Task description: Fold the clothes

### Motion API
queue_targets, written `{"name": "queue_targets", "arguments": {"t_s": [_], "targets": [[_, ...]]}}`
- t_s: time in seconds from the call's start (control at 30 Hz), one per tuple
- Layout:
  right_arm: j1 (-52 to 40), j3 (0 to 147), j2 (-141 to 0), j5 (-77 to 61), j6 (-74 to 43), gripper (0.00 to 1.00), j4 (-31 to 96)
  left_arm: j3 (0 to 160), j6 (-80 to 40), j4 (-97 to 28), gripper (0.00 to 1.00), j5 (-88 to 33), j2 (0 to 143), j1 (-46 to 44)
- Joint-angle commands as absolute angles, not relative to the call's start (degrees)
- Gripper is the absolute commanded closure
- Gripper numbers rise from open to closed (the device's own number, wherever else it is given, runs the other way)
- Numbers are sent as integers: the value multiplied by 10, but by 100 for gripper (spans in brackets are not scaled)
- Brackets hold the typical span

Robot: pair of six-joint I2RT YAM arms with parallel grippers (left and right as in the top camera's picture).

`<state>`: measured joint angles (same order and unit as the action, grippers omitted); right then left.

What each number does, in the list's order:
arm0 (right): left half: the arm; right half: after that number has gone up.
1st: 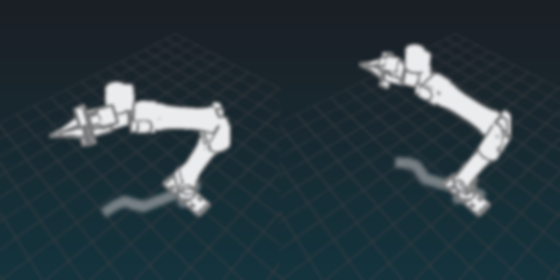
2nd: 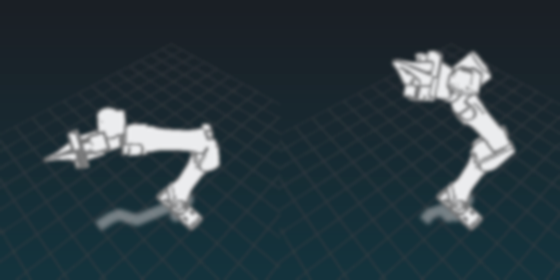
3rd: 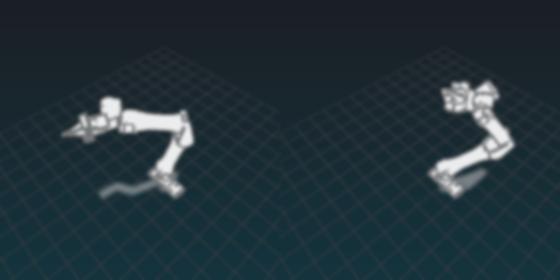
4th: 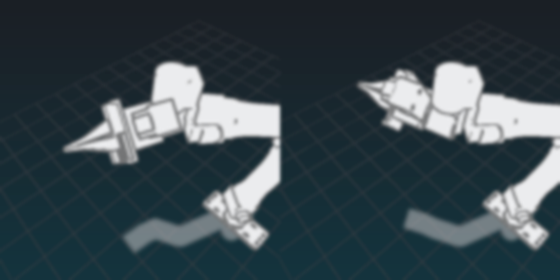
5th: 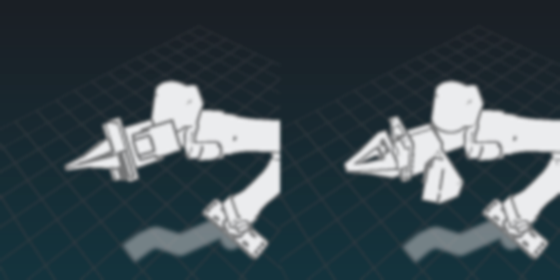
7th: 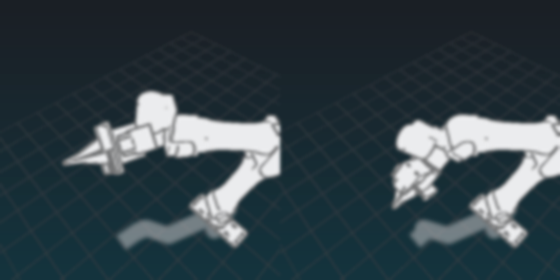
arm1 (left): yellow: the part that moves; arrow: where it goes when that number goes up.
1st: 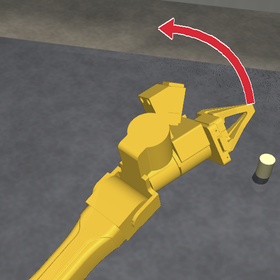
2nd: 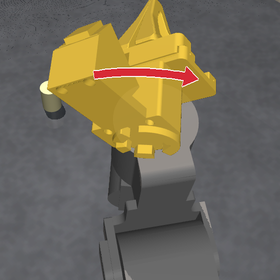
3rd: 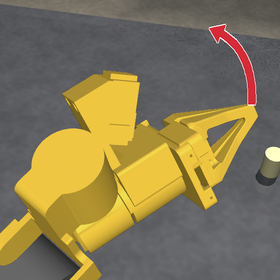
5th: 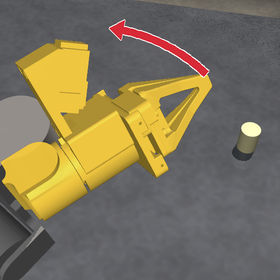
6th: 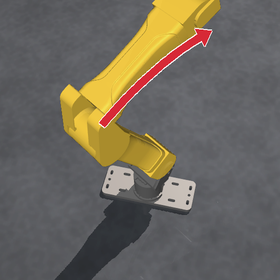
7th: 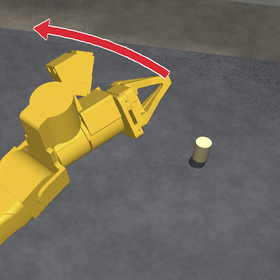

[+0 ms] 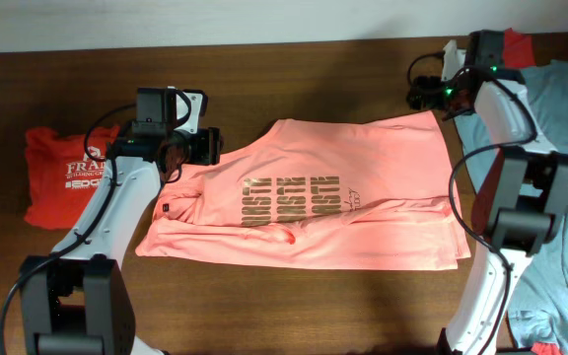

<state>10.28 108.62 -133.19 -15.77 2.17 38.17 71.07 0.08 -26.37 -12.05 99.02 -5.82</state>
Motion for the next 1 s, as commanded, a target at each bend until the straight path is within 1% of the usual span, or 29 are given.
{"name": "queue_targets", "arguments": {"t_s": [0.0,0.1,0.13,0.17,0.23,0.27,0.3,0.33,0.37,0.4,0.43,0.67,0.97], "targets": [[101,1105,-1364,-161,23,10,379,718,11,-266,32,-127,994,-58],[100,1105,-1376,-161,23,14,391,717,11,-266,32,-127,994,-58],[100,1105,-1377,-161,23,17,395,717,11,-266,32,-127,994,-58],[100,1105,-1377,-161,23,22,399,717,11,-267,32,-127,994,-58],[100,1105,-1377,-161,24,41,408,717,11,-271,32,-127,994,-58],[100,1105,-1377,-161,24,47,412,717,11,-273,32,-127,994,-58],[100,1105,-1376,-161,24,58,415,716,11,-275,31,-127,994,-58],[100,1105,-1376,-161,24,65,416,716,11,-281,31,-127,994,-58],[100,1105,-1376,-161,24,75,417,716,11,-285,32,-127,994,-58],[100,1105,-1376,-161,24,80,418,716,11,-292,31,-127,994,-58],[100,1105,-1376,-161,23,83,418,716,11,-297,32,-127,994,-58],[102,1128,-1364,-159,24,81,439,712,11,-333,32,-127,1028,-58],[101,1188,-1361,-158,24,81,496,712,11,-299,33,-129,1142,-57]]}}
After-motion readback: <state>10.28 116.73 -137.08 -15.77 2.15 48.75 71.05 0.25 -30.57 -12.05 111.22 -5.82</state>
